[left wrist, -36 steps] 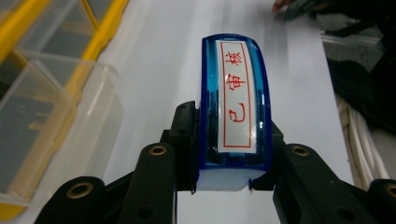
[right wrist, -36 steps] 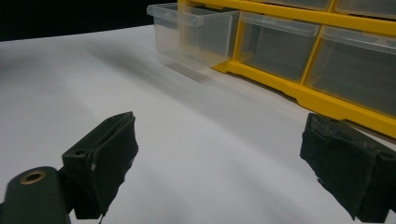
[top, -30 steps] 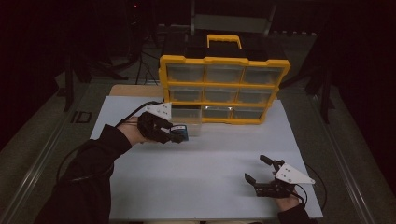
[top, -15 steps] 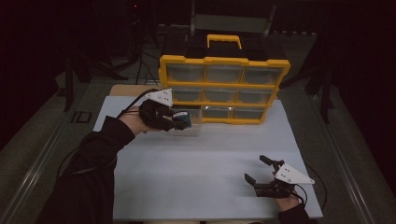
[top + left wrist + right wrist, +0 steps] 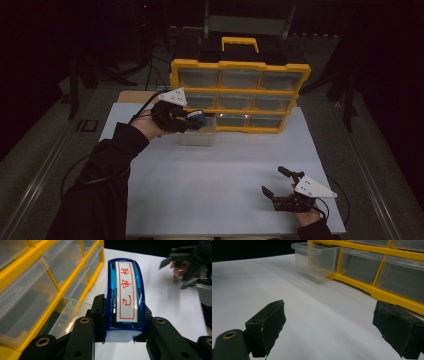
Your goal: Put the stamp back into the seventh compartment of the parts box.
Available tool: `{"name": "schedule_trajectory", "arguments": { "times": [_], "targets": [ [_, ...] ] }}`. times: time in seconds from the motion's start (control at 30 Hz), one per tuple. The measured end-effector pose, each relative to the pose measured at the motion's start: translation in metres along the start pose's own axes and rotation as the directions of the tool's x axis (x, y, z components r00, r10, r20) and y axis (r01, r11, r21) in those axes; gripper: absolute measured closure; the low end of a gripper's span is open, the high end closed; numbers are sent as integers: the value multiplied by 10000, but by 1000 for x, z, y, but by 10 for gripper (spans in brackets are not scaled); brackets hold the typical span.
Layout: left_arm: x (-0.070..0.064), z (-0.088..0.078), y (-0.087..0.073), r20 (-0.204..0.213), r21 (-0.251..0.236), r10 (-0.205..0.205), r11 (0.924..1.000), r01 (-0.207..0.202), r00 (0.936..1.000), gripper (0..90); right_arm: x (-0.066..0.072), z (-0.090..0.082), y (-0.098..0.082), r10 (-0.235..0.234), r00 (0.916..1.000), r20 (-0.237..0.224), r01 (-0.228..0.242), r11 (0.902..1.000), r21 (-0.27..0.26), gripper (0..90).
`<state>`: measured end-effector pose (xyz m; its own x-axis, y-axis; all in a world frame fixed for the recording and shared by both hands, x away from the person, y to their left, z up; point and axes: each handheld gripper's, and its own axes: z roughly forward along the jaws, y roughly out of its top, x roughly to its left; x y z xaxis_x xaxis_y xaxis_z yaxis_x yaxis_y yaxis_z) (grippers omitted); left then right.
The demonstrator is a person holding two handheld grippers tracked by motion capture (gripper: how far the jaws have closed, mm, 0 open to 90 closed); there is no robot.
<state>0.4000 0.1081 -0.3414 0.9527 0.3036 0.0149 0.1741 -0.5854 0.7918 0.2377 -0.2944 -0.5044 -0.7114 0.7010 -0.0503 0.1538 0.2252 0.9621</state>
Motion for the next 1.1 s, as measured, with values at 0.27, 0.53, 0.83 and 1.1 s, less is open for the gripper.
{"name": "schedule_trajectory", "arguments": {
  "times": [0.27,0.53,0.83,1.1],
  "targets": [
    [7,10,6,-676,-59,-618,9981,616,9958,696,0,0,0,-38,10000,-15,38,10000,7,103],
    [16,22,2,-1178,-130,-1241,9923,1234,9853,696,0,0,0,10,10000,-16,-10,10000,-10,103],
    [23,36,-4,-1409,-249,-1652,9863,1633,9761,696,0,0,0,9,10000,-29,-9,10000,-18,103],
    [28,49,-15,-1443,-89,-2000,9796,2008,9691,696,0,0,0,-10,10000,-38,10,10000,-21,103]
  ]
}}
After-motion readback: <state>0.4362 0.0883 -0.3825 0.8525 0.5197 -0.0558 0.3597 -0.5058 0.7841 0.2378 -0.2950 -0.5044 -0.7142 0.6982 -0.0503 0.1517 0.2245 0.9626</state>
